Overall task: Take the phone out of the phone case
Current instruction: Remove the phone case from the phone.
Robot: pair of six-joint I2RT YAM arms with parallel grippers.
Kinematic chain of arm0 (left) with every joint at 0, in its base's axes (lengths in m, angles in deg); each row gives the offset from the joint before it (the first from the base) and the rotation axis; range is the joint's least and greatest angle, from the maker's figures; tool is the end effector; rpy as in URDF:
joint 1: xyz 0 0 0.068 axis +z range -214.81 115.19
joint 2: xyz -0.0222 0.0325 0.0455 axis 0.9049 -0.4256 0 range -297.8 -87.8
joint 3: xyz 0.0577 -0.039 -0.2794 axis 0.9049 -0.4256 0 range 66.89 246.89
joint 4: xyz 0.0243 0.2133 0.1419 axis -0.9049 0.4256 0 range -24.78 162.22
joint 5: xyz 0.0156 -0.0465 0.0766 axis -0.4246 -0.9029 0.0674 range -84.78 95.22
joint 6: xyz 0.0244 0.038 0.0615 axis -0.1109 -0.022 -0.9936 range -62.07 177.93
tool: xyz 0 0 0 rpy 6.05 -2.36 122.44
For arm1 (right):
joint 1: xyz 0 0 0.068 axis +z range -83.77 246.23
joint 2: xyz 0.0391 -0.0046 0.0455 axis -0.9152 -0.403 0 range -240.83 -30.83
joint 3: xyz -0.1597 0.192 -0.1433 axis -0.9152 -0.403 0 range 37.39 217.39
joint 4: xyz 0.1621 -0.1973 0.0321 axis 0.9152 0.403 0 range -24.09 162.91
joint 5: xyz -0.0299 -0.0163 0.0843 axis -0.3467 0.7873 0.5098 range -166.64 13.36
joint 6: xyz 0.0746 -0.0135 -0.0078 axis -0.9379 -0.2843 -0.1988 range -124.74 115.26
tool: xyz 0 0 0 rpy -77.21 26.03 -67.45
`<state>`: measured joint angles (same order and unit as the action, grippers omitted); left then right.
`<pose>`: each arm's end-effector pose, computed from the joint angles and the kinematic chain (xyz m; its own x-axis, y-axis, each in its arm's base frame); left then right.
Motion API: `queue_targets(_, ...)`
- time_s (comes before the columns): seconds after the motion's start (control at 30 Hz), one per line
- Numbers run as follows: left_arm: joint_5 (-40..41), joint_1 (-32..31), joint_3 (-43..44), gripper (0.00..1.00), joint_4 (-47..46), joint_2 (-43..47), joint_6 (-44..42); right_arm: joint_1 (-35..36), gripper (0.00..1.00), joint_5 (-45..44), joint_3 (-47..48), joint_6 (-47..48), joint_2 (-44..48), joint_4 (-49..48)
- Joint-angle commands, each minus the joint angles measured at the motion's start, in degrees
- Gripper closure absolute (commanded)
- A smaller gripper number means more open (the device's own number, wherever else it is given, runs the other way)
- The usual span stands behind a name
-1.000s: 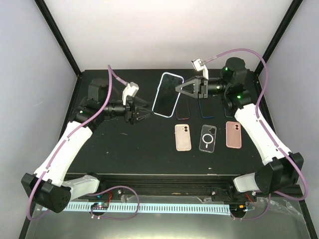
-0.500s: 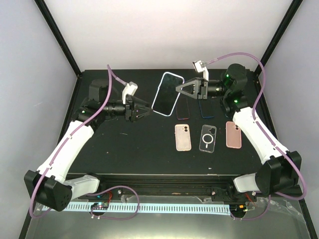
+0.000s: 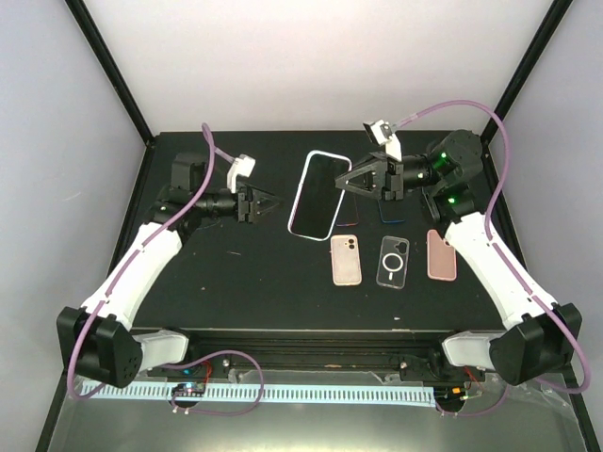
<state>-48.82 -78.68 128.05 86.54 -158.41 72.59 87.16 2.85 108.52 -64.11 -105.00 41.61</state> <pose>0.2501 -0.1157 0.3396 -0.6870 0.0165 -0.7265 0.6637 0.4213 -0.6180 0.2267 0.1547 0.4608 -0.6199 -0.0690 -0.7816 -0.7607 -0.1913 0.6202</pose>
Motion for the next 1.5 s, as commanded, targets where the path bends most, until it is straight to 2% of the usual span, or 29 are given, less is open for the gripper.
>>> queue_targets(0.0,-9.2,0.1,-0.2,0.26,-6.4,2.6,1.2,0.1,0.99,0.0,0.5,0.5,0.4,-0.5)
queue_targets(0.13,-16.7,-0.8,-1.7,0.2,-9.6,6.6,0.6,-0.1,0.99,-1.0,2.3,6.1,-0.3,6.9)
queue_targets(0.33,-19.8,-4.6,-2.2,0.19,-8.9,11.0,-1.7,-0.1,0.99,-2.4,2.3,6.5,-1.4,8.0)
queue_targets(0.57,-15.2,-7.0,0.1,0.24,-4.5,10.7,-4.4,0.0,0.99,-2.3,2.0,6.5,-1.5,8.0)
queue_targets(0.87,-13.1,-6.3,-1.2,0.3,-7.1,8.9,-1.2,0.0,0.99,-1.2,1.8,5.6,-0.9,7.4)
queue_targets(1.07,-11.3,-4.4,-2.7,0.33,-9.5,7.7,2.4,0.0,0.99,-0.3,-0.5,-1.9,-0.1,-2.2)
queue_targets(1.27,-8.8,-3.9,-2.3,0.34,-9.0,6.2,3.1,0.5,0.99,0.5,-1.5,-6.2,0.5,-7.4)
queue_targets(1.47,-4.8,-3.7,0.0,0.37,-6.0,4.5,2.1,2.6,0.99,1.3,-2.7,-3.3,1.0,-5.1)
